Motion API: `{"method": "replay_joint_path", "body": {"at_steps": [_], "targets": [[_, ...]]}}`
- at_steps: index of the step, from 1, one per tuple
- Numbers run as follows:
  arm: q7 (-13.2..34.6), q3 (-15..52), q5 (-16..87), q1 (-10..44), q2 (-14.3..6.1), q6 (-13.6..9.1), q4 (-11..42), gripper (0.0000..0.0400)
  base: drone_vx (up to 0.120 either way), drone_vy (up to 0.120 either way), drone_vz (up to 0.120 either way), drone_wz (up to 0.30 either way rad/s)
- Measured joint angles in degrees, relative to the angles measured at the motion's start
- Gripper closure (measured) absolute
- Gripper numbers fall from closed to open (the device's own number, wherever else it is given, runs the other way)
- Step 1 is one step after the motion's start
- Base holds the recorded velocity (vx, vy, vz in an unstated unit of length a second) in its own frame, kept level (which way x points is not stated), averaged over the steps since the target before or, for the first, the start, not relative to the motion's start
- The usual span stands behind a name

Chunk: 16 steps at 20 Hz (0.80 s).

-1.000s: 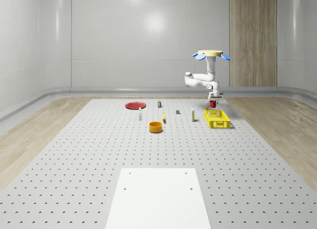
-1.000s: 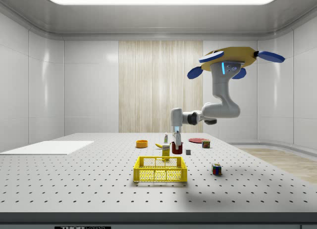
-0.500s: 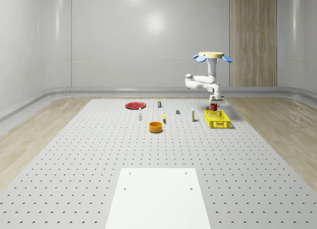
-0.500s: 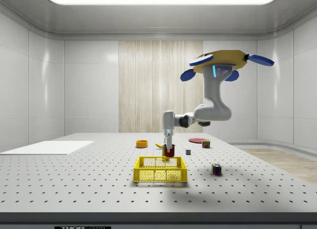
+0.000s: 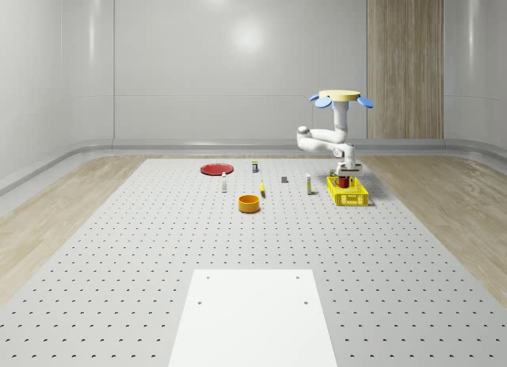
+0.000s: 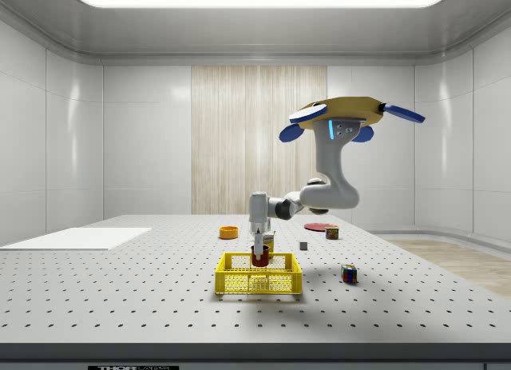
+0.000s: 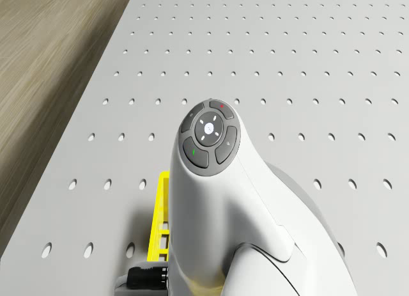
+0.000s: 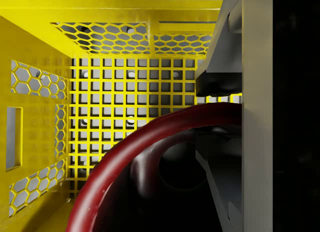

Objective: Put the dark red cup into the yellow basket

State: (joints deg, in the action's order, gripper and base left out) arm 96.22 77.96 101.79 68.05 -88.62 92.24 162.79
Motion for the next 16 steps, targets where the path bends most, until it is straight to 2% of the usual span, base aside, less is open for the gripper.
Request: {"method": "replay_joint_path", "body": {"at_steps": [5,16], "targets": [[0.03,0.00,-0.05,0.04,-0.19,0.18,-0.01,0.0300,0.104,0.000,0.000,0.000],[0.10,-6.31,5.80,1.08,-0.45,2.70,-1.52,0.0300,0.000,0.000,0.000,0.000]]}}
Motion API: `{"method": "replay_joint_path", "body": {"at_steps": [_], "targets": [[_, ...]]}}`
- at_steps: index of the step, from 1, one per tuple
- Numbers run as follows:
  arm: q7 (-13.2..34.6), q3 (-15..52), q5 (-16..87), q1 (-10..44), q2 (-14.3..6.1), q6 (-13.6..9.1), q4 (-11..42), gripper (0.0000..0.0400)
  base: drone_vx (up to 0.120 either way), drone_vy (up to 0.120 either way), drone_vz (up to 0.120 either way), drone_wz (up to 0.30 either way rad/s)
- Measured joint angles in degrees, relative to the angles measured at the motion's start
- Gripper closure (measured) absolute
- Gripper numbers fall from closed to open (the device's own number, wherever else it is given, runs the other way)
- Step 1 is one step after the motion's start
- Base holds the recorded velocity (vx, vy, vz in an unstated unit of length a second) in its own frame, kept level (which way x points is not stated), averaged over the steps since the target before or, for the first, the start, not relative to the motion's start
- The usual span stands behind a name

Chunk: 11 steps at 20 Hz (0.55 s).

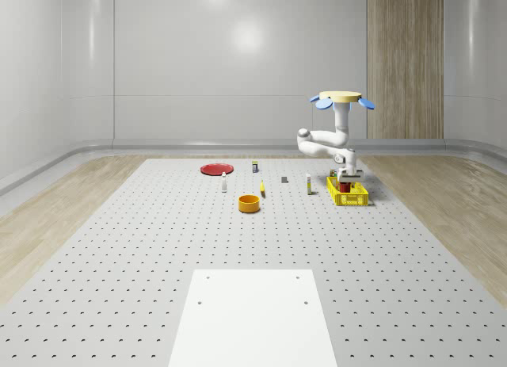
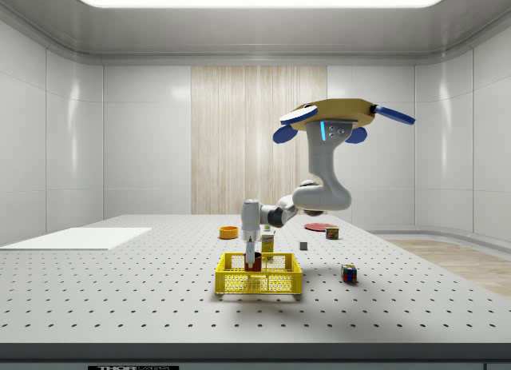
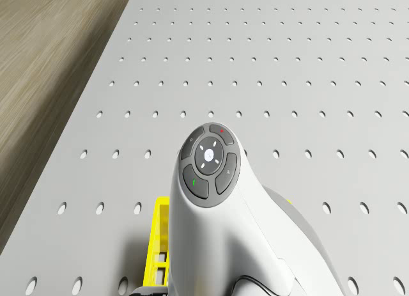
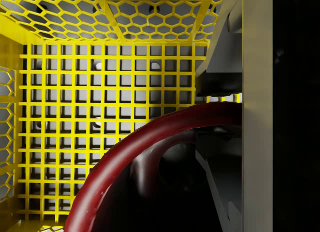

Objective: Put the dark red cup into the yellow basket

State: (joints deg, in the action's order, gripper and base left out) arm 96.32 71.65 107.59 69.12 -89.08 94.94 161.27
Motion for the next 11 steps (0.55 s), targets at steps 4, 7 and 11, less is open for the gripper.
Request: {"method": "replay_joint_path", "body": {"at_steps": [4,7,11], "targets": [[-0.01,-0.85,0.83,0.14,0.11,0.24,-0.25,0.0120,0.000,0.000,0.000,0.000],[-0.04,0.23,-0.15,-0.11,0.18,-0.27,0.08,0.0057,0.000,0.000,0.000,0.000],[-0.06,1.30,-1.14,-0.32,0.23,-0.73,0.39,0.0025,0.000,0.000,0.000,0.000]]}}
